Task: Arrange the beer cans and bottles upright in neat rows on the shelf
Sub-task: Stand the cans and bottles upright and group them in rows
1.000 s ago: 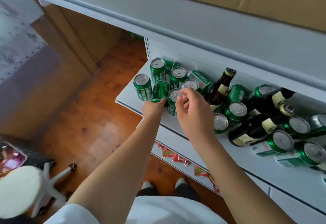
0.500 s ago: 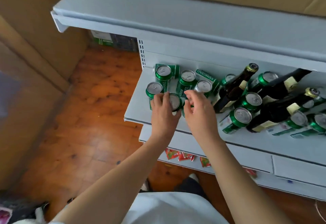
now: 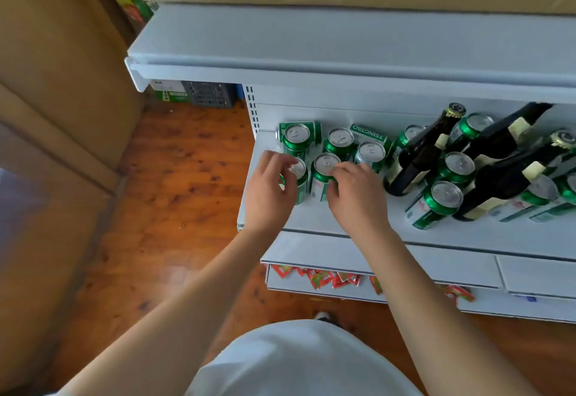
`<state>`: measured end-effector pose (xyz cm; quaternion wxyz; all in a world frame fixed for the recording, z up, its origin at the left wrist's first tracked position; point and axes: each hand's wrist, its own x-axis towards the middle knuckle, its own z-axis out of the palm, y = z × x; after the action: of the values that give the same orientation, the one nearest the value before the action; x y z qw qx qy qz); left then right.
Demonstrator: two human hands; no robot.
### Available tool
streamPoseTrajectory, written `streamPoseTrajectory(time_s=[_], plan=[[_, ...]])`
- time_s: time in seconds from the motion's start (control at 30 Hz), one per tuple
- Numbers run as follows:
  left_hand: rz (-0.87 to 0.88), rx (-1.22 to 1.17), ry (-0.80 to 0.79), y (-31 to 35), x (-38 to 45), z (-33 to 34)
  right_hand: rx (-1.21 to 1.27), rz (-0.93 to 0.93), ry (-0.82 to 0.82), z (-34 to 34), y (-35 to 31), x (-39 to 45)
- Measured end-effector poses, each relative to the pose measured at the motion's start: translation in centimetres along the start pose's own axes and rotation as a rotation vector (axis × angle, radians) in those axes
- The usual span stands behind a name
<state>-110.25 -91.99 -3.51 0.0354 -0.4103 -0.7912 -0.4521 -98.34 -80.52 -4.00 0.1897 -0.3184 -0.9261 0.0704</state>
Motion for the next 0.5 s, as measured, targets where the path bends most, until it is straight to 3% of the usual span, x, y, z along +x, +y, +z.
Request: streamPoseTrajectory(time_s=[0.07, 0.13, 0.23, 0.37, 0.5], plan=[[-0.240, -0.031, 0.095, -1.8, 2.7, -1.3, 0.051, 0.009, 0.063, -0.1, -0.3, 1.0], [-0.422, -0.002, 0.092, -4.2, 5.4, -1.6, 0.097, 0.019, 0.109, -0.2, -0.9, 2.7], [-0.405, 0.082, -0.112, -7.1, 8.6, -0.6, 0.099, 0.059, 0.084, -0.5, -1.4, 6.5], [-0.542, 0.003, -0.403, -10.4, 12.5, 2.7, -0.197, 0.024, -0.095, 0.0, -1.9, 12.5], [-0.648, -0.150, -0.505, -12.8, 14.5, 6.2, -0.321, 0.175, -0.397, 2.6, -2.5, 17.6]])
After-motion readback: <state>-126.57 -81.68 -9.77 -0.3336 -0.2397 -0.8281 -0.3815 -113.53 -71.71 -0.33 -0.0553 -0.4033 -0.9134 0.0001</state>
